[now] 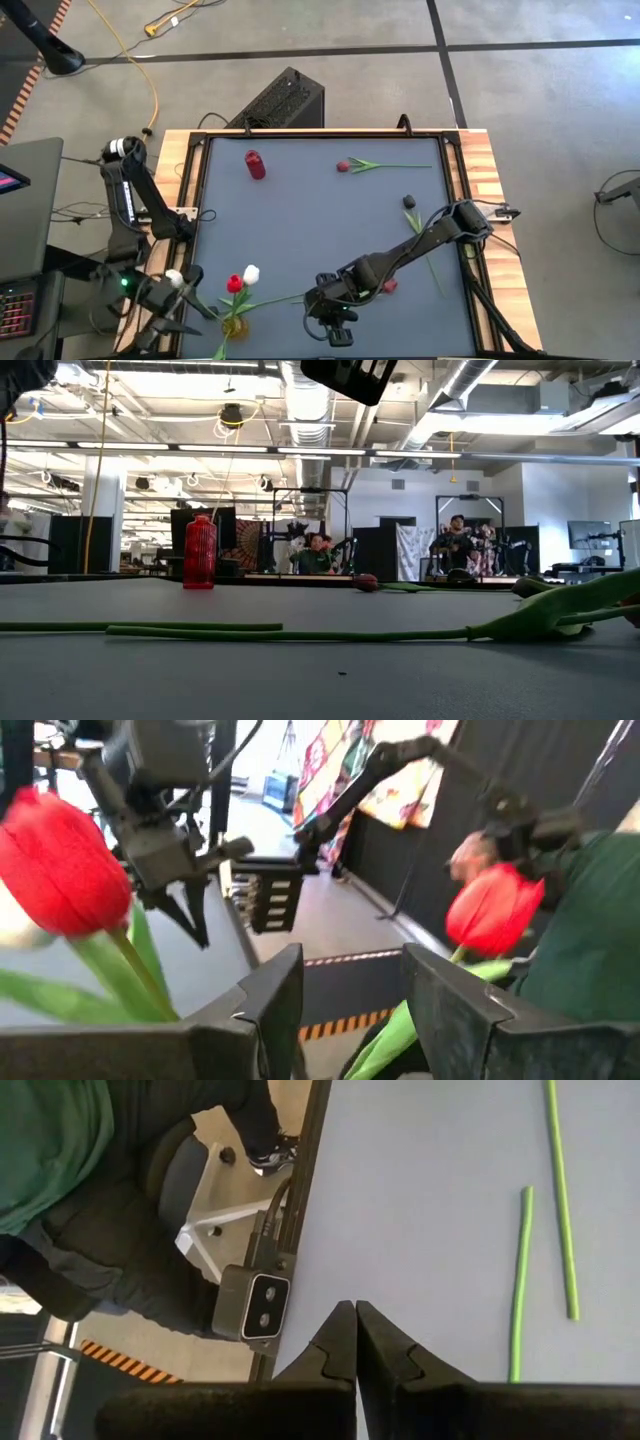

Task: Sort flowers into vase by color
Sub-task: Put the right black tulip into the red vase

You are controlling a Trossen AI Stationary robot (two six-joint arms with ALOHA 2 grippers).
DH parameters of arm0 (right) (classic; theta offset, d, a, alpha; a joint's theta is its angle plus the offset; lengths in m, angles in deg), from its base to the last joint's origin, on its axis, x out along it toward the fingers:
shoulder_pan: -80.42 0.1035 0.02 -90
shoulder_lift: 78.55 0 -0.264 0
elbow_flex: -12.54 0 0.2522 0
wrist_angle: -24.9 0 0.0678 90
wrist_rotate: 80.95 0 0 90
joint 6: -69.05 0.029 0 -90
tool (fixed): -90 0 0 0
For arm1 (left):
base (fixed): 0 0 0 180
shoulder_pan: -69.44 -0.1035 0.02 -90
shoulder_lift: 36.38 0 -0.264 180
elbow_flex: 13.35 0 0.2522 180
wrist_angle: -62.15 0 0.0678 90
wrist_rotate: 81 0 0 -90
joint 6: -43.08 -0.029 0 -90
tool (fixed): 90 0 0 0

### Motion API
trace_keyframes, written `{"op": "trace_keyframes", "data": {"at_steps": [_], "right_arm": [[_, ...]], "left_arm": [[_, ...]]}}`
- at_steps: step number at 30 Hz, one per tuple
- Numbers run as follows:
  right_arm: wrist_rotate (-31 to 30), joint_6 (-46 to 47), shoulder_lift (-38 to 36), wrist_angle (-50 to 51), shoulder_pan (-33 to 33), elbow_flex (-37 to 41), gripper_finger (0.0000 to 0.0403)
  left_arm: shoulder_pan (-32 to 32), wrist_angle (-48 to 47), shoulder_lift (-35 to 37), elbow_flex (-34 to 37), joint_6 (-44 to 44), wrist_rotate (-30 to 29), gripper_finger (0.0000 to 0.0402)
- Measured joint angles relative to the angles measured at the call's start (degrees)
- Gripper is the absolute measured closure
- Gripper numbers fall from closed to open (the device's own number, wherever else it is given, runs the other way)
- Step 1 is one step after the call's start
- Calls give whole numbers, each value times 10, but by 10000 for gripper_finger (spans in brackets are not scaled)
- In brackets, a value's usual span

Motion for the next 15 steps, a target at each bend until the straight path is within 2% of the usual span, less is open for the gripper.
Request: {"op": "trace_keyframes", "data": {"at_steps": [8,15], "right_arm": [[0,0,0,2,-2,0,376],[-1,-23,0,24,-11,0,376]], "left_arm": [[0,2,71,0,-12,21,243],[0,24,141,0,-75,18,243]]}}
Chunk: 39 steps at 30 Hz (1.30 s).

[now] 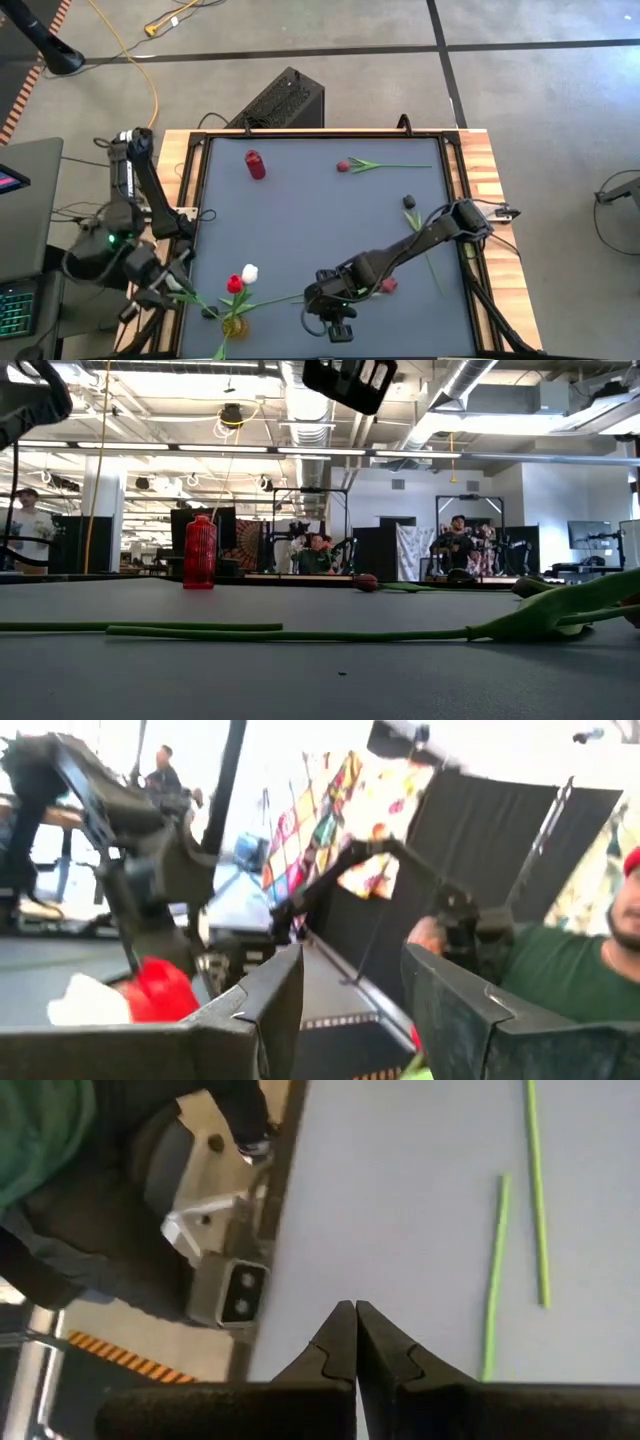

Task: Sort flowers into vase by color
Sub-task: Put the right black tulip into the red vase

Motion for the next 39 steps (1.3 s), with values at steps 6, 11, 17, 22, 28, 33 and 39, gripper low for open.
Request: {"op": "trace_keyframes", "data": {"at_steps": [6,11,17,22,28,33,39], "right_arm": [[-30,-26,-1,17,-11,0,376],[-74,-52,-5,62,-20,0,377],[-87,-84,-31,65,-58,16,378],[-84,-108,-78,34,-113,91,378],[-76,-117,-144,-3,-202,199,376],[-73,-118,-202,-37,-279,290,369],[-74,-116,-274,-39,-363,370,371]], "left_arm": [[-2,3,75,0,-64,-45,243],[-30,-24,140,0,-116,-81,243],[-99,-140,200,-1,-90,-76,243],[-172,-215,210,0,-44,-24,243],[-271,-251,194,0,-38,59,243],[-366,-262,164,9,-65,126,243],[-487,-241,161,9,-119,225,243]]}}
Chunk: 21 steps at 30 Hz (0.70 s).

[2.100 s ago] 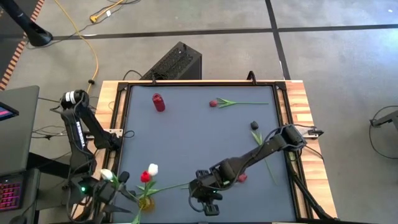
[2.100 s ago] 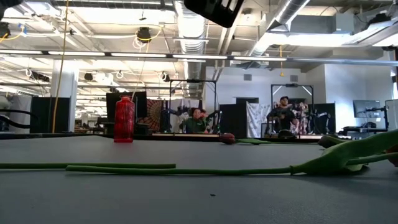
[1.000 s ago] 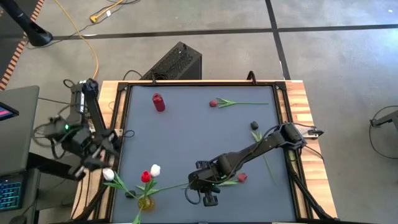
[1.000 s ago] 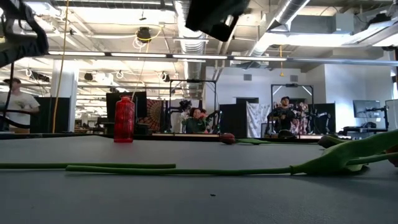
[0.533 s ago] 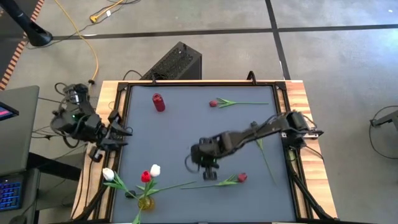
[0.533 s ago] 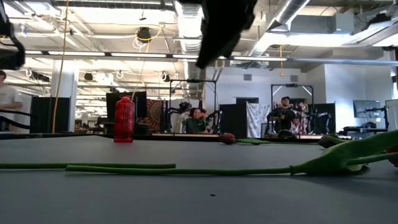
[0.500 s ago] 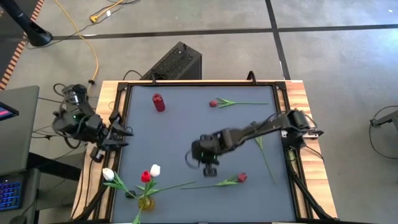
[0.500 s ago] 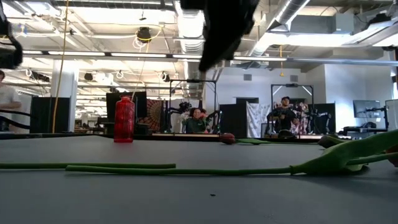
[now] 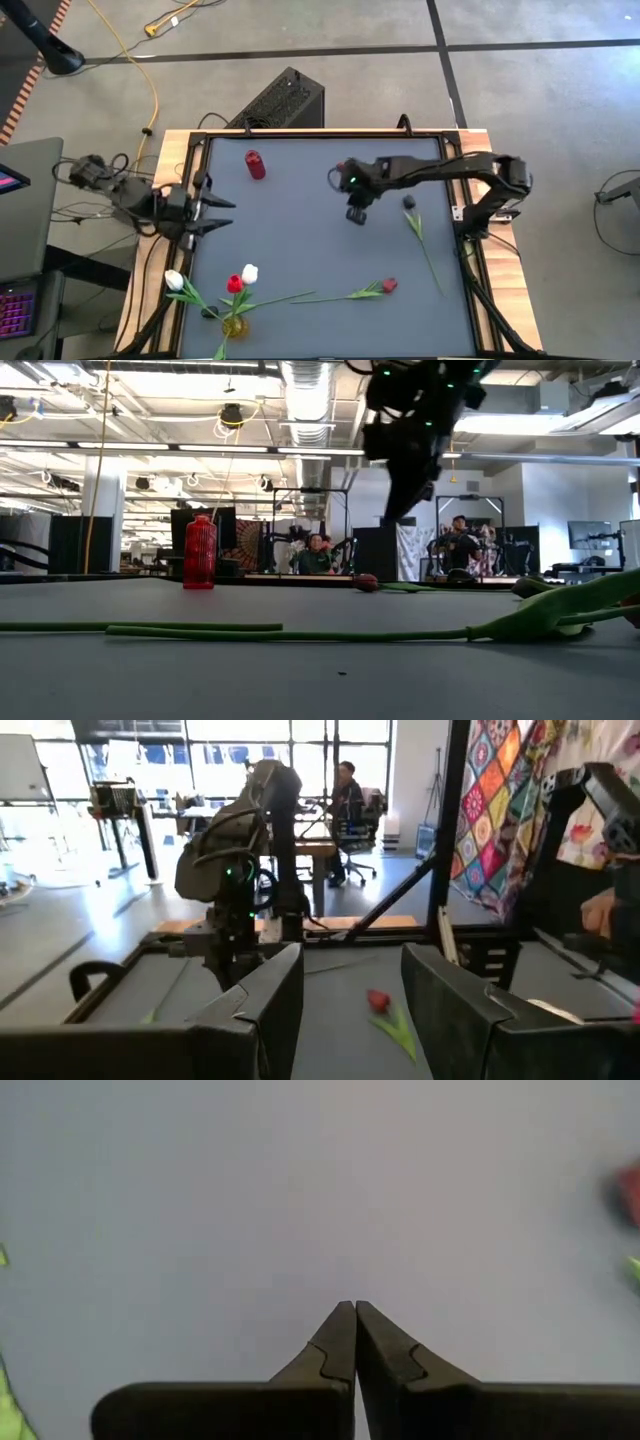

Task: Sort flowers into vase by color
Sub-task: Put the right black tulip into the red vase

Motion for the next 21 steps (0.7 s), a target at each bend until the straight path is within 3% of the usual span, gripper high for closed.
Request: {"op": "trace_keyframes", "data": {"at_steps": [5,10,21], "right_arm": [[-3,39,-79,1,-36,60,371],[-21,102,-165,40,-32,113,371],[-74,306,-248,168,26,219,361]], "left_arm": [[-107,-2,-12,0,-8,109,243],[-193,11,-39,0,-24,196,243],[-292,96,-119,0,-47,314,243]]}}
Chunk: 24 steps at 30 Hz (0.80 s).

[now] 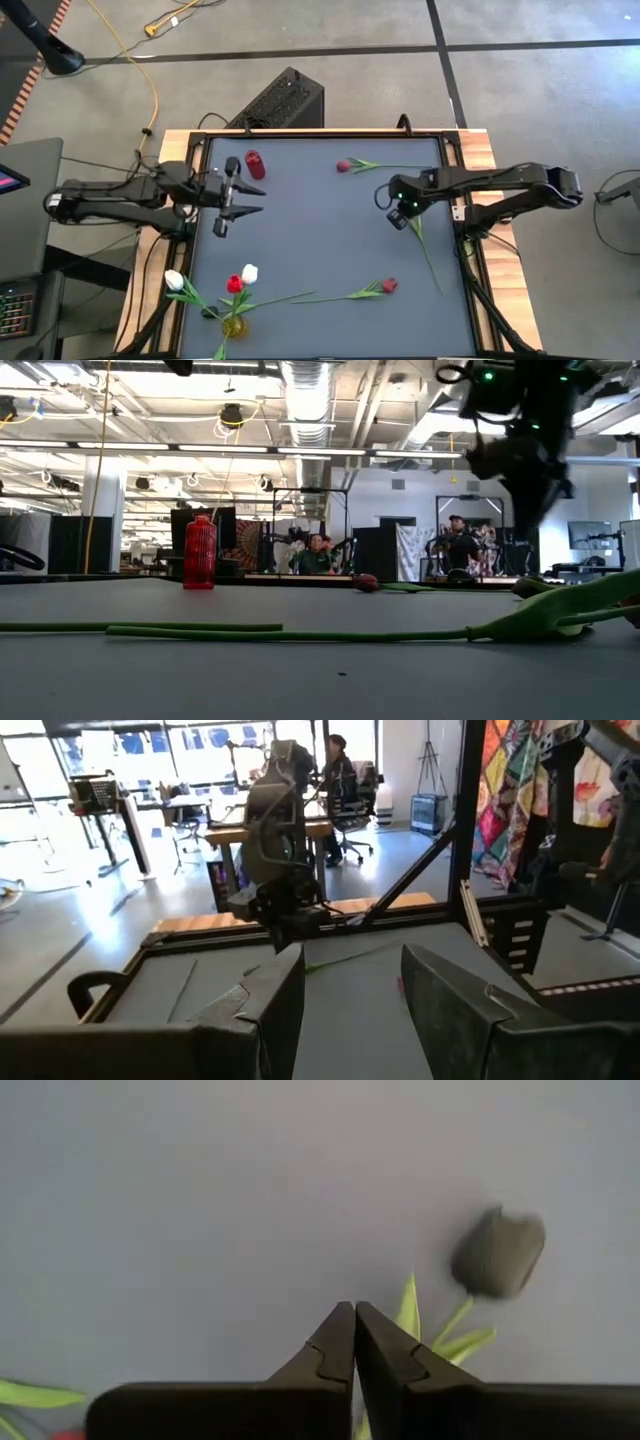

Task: Sort flowers into vase by color
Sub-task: Put the right black tulip into the red vase

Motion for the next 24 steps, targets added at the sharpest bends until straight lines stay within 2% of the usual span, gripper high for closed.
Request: {"op": "trace_keyframes", "data": {"at_steps": [4,9,15,19,24], "right_arm": [[0,48,3,27,20,23,328],[-3,108,13,80,48,34,266],[7,145,13,73,79,82,197],[15,172,14,41,96,109,178],[17,215,13,16,134,114,177]], "left_arm": [[-8,-1,-2,0,6,5,243],[-8,3,3,0,-5,4,243],[-8,6,-3,0,-29,4,243],[-8,16,-6,0,-29,7,243],[-8,14,-6,0,-27,0,243]]}}
